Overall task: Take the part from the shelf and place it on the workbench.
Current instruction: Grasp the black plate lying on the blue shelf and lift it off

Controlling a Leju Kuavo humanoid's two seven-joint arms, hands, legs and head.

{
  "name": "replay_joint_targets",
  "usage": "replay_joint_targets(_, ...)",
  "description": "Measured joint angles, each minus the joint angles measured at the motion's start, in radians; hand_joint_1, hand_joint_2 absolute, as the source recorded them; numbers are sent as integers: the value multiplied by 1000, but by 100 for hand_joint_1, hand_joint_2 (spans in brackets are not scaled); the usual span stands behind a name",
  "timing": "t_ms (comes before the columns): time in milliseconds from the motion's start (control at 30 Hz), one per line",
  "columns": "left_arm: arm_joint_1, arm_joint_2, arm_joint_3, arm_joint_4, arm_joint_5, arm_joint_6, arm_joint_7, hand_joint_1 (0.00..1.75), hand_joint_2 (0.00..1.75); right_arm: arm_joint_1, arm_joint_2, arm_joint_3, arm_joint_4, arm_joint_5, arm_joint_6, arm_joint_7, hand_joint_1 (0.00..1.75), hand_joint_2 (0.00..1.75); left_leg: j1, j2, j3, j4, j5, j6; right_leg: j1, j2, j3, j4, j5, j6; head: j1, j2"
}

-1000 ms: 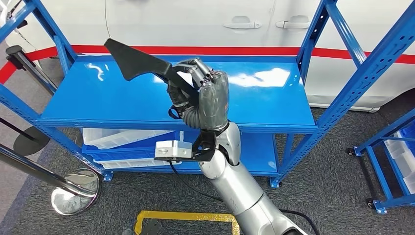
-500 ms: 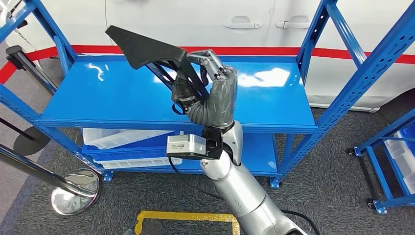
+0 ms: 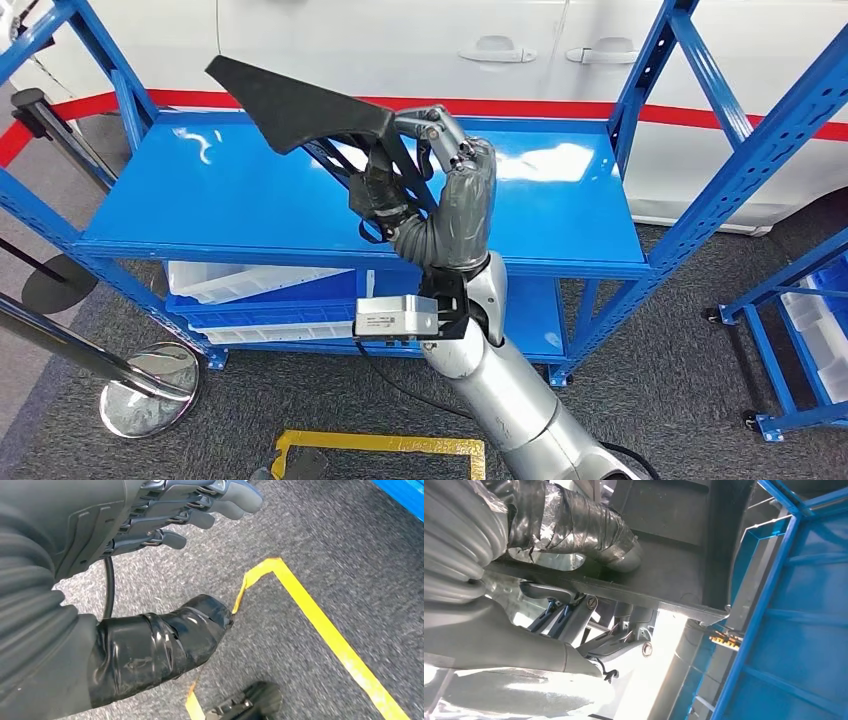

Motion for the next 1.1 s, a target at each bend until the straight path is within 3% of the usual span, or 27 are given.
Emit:
replay_joint_targets(33,0,1,0,0,0,-1,1,0,175,0,-3,2,-2,0,0,1,175,175,5,-1,-5,10,-4,-10,-4,0,28,-57,25,10,1,0)
replay_joint_targets(100,-1,3,0,0,-2,-1,2,0,175,-1,-7,7,-8,0,0,3,175,175,8,-4,-17,29,-8,-33,-5,4,58,-122,47,11,4,0)
replay_joint_targets(167,-2,4,0,0,-2,-2,3,0,175,-2,-9,12,-14,1,0,6,175,175,7,-7,-26,35,0,-49,-1,9,47,-117,47,-9,4,0)
replay_joint_targets(233,-1,4,0,0,-3,-3,4,0,175,-2,-11,17,-16,0,1,9,175,175,9,-6,-36,45,-8,-56,-1,8,33,-114,55,-32,2,0)
replay_joint_targets(300,-1,5,0,0,-3,-4,4,0,175,-3,-13,21,-18,-1,1,11,175,175,10,-3,-63,110,-68,-56,1,5,20,-116,67,-53,1,0)
replay_joint_targets(367,-2,5,0,0,-3,-6,4,0,175,-3,-15,25,-20,-5,1,12,175,175,4,-2,-100,232,-149,-51,10,2,4,-115,79,-68,0,0)
replay_joint_targets(400,-2,6,0,0,-3,-7,4,0,175,-3,-18,26,-20,-10,1,12,175,175,1,-2,-109,281,-172,-47,17,2,-5,-115,86,-74,0,0)
replay_joint_targets(433,-2,6,0,0,-2,-8,4,0,175,-3,-20,27,-20,-16,1,12,175,175,-5,-2,-105,302,-176,-40,24,2,-14,-115,93,-79,0,0)
replay_joint_targets(500,-3,6,0,0,-1,-8,4,0,175,-3,-24,30,-20,-24,1,11,175,175,-20,-3,-46,245,-143,-14,39,3,-31,-116,107,-86,0,0)
replay_joint_targets(567,-9,9,0,0,0,-8,3,0,175,-4,-25,31,-23,-29,1,8,175,175,-39,-1,38,119,-123,24,48,3,-42,-119,122,-88,2,0)
replay_joint_targets(633,-14,13,0,0,0,-8,1,0,175,-6,-25,31,-25,-32,1,3,175,175,-52,2,78,45,-117,44,44,-1,-45,-127,138,-81,3,0)
replay_joint_targets(733,-14,13,0,0,1,-8,-1,0,175,-8,-27,31,-25,-35,1,-2,175,175,-54,5,82,2,-75,47,38,-4,-46,-144,154,-64,1,0)
replay_joint_targets(767,-14,14,0,0,2,-9,0,0,175,-8,-28,31,-25,-36,1,-3,175,175,-51,7,82,-15,-58,45,39,-4,-49,-137,137,-58,2,0)
replay_joint_targets(800,-14,14,0,0,2,-10,0,0,175,-9,-30,31,-25,-38,1,-4,175,175,-45,10,79,-29,-42,43,39,-3,-56,-111,102,-52,3,0)
replay_joint_targets(867,-16,14,0,0,3,-14,3,0,175,-11,-34,31,-25,-49,1,-6,175,175,-41,11,58,-36,-19,37,31,-4,-76,-9,7,-39,6,0)
replay_joint_targets(900,-16,14,0,0,3,-16,4,0,175,-11,-37,31,-25,-55,1,-7,175,175,-38,12,44,-35,-10,33,26,-4,-85,47,-23,-33,6,0)
replay_joint_targets(933,-15,14,0,0,3,-18,5,0,175,-11,-39,31,-25,-61,1,-8,175,175,-35,12,28,-32,0,28,21,-4,-85,86,-29,-26,6,0)
replay_joint_targets(1000,-14,14,0,0,3,-19,7,0,175,-11,-43,31,-25,-68,1,-8,175,175,-25,13,-5,-20,16,15,10,-4,-46,79,16,-10,6,0)
replay_joint_targets(1033,-15,14,0,0,4,-20,8,0,175,-11,-45,31,-25,-70,1,-8,175,175,-19,14,-23,-9,23,8,3,-5,-6,32,40,-1,7,0)
replay_joint_targets(1067,-15,14,0,0,4,-20,8,0,175,-11,-46,32,-25,-70,1,-8,175,175,-16,13,-42,5,27,0,1,-4,39,-29,43,8,8,0)
replay_joint_targets(1100,-15,14,0,0,4,-20,8,0,175,-12,-47,32,-25,-71,1,-9,175,175,-14,13,-57,18,31,-7,1,-3,75,-81,34,7,7,0)
